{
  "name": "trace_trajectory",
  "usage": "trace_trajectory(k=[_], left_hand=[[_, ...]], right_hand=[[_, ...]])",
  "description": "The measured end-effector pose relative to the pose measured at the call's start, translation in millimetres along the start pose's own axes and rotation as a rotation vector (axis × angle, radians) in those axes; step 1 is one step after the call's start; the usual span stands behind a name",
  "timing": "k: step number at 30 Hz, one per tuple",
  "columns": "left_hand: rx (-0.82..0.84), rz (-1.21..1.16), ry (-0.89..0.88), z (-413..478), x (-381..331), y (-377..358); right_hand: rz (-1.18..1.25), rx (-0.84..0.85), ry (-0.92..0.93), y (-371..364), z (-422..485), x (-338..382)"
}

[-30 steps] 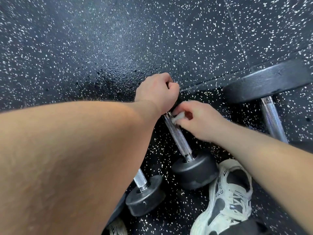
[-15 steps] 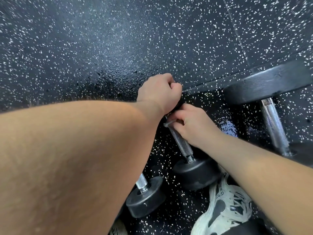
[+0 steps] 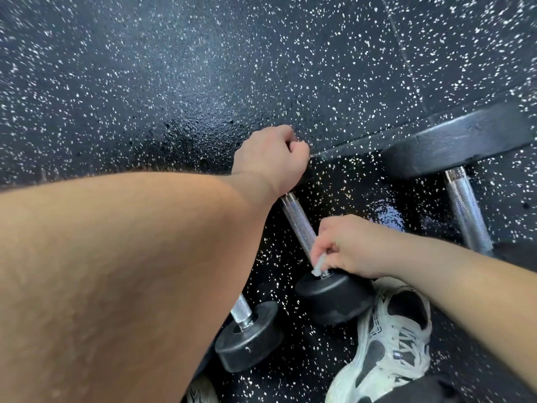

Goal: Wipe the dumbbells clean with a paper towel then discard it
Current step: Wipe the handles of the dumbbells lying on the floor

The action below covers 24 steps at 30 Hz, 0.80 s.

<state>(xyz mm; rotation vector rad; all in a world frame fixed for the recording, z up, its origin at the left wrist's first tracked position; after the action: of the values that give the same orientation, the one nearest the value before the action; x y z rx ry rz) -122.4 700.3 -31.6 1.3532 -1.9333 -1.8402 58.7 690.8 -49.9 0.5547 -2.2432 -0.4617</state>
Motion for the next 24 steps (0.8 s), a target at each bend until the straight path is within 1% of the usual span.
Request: trace_trajectory(k=[2,4,5,7,9,10,13,16,19,24], left_hand=[[0.002,-0.003,0.005,0.0,0.6,-0.1],[0.002,-0.009,0.0,0.0,1.3,-0.7],[0.002,-0.012,-0.002,-0.4,1.9,-0.9],[-0.003,-0.019,-0.007,-0.8,3.2,-1.5],[-0.006,-0.017,-0.018,-0.5,4.6,-1.7],[-0.006,-0.014,-0.018,-0.7,5.9,-2.0],[-0.008,-0.011,-0.01,0.6,6.7,-3.0],[-0.005,-0.003,-0.002,1.5,5.7,-3.7],[-0.006,0.003,-0.001,1.6,5.9,-3.3],[0.002,-0.013,-0.003,0.1,6.2,-2.8]], right_hand=[[0.016,0.062,-0.027,-1.5,-2.6,-5.4],[0.123,0.038,-0.104,4.6,-4.6,-14.5],[0.198,-0.011,-0.144,9.2,-4.9,-18.6],[0.339,-0.189,-0.217,20.8,-2.4,-28.2],[0.423,-0.369,-0.269,27.9,4.4,-33.0],[0.472,-0.421,-0.286,28.2,8.8,-31.1],[0.577,-0.509,-0.317,23.4,22.0,-21.8],[0.585,-0.585,-0.327,23.6,30.8,-11.7],[0.569,-0.584,-0.34,23.0,32.2,-8.7],[0.493,-0.499,-0.304,19.7,25.6,-9.9]])
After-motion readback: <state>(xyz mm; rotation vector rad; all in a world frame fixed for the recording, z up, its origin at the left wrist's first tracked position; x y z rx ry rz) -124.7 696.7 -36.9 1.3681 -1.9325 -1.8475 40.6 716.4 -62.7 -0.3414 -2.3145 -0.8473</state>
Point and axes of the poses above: each hand's wrist, its own z-axis towards the middle knuckle, its own y-axis out of the back of the hand, x = y × z, the point moved 5 cm from there along z, towards the middle knuckle, and after that the axes turned 8 degrees about -x, right-handed, at the moved point
